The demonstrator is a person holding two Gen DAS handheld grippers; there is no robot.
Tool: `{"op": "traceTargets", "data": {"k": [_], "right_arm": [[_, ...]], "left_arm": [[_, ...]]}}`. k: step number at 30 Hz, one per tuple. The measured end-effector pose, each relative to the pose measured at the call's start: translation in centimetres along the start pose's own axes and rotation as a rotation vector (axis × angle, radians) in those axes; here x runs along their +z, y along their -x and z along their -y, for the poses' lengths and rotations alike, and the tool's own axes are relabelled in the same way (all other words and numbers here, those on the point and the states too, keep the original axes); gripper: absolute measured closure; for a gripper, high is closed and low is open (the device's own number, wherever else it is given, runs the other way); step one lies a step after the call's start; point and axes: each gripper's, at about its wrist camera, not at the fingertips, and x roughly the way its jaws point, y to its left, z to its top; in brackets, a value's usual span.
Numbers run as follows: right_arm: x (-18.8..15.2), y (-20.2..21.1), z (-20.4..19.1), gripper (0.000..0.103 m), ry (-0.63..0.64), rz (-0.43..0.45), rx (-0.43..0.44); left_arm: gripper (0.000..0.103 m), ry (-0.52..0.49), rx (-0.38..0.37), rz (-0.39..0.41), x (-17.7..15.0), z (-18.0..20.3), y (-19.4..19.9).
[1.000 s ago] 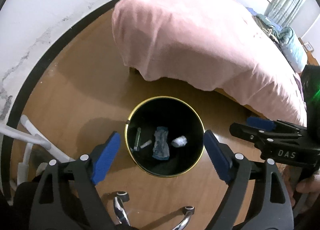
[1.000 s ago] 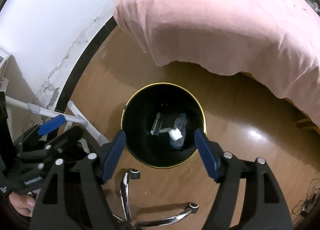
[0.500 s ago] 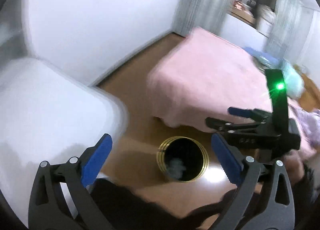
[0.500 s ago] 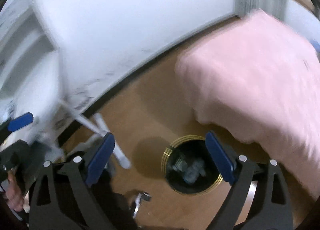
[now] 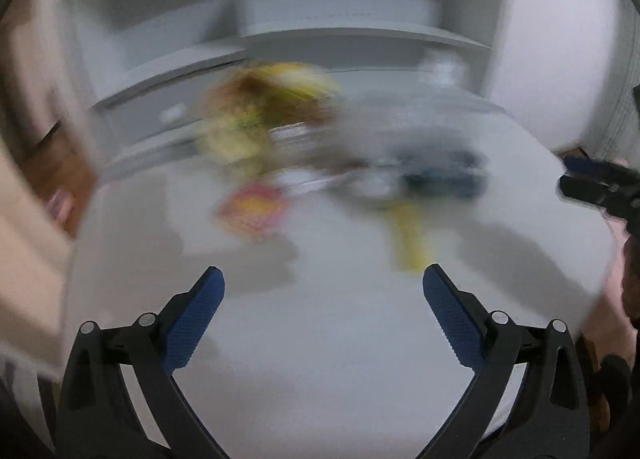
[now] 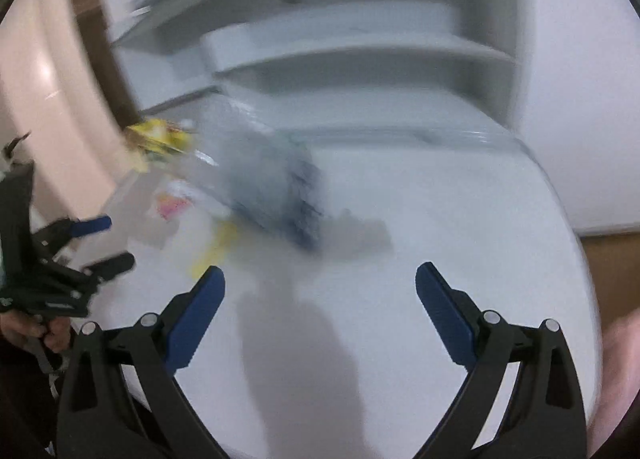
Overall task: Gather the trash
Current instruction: 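Grasp the yellow snack bag with the left gripper while the right grasps the clear plastic bag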
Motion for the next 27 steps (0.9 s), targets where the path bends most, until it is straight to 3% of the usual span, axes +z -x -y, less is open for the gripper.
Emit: {"op": "traceTargets", "data": {"k": [4, 10, 11, 13, 15, 21, 24, 26, 27], "right_arm": [[5.3, -4.0, -3.3, 0.007, 0.091, 0.007, -0.007], [8.3, -9.3, -4.9, 0.008, 0.113, -0.039, -0.029], [8.2, -9.6, -4.9, 0.014, 0.11, -0.045, -0.028], [8.2, -9.9, -4.7, 0.071, 0.083, -0.07, 0.011], [8.2, -9.1, -4.9, 0.083, 0.071, -0.058, 0.023], [7.6, -3.3, -4.5, 0.085, 0.075, 0.024, 0.032], [7.0, -1.3, -3.8, 0.085, 0.076, 0.04, 0.023], [6.3, 0.3, -3.1, 0.085, 0.068, 0.052, 0.014], [6.0, 0.8, -2.7, 0.085, 0.062, 0.055, 0.011]], "left_arm": [[0.007, 0.124, 0.035, -0.008, -0.7, -5.3, 0.2], [0.007, 0.095, 0.024, 0.016, 0.8, -6.3, -0.4], [0.007, 0.083, 0.025, 0.029, 0.9, -5.9, -0.1], [0.007, 0.066, 0.027, 0.05, 2.0, -5.7, -0.1], [0.007, 0.055, 0.017, 0.076, 3.4, -5.4, -0.3], [0.007, 0.033, -0.021, 0.115, 8.0, -4.3, -2.7], [0.007, 0.023, -0.003, 0.11, 9.4, -4.1, -4.5], [0.016, 0.034, -0.004, 0.114, 9.9, -4.3, -5.1], [0.047, 0.037, -0.011, 0.115, 10.0, -4.3, -5.2]]}}
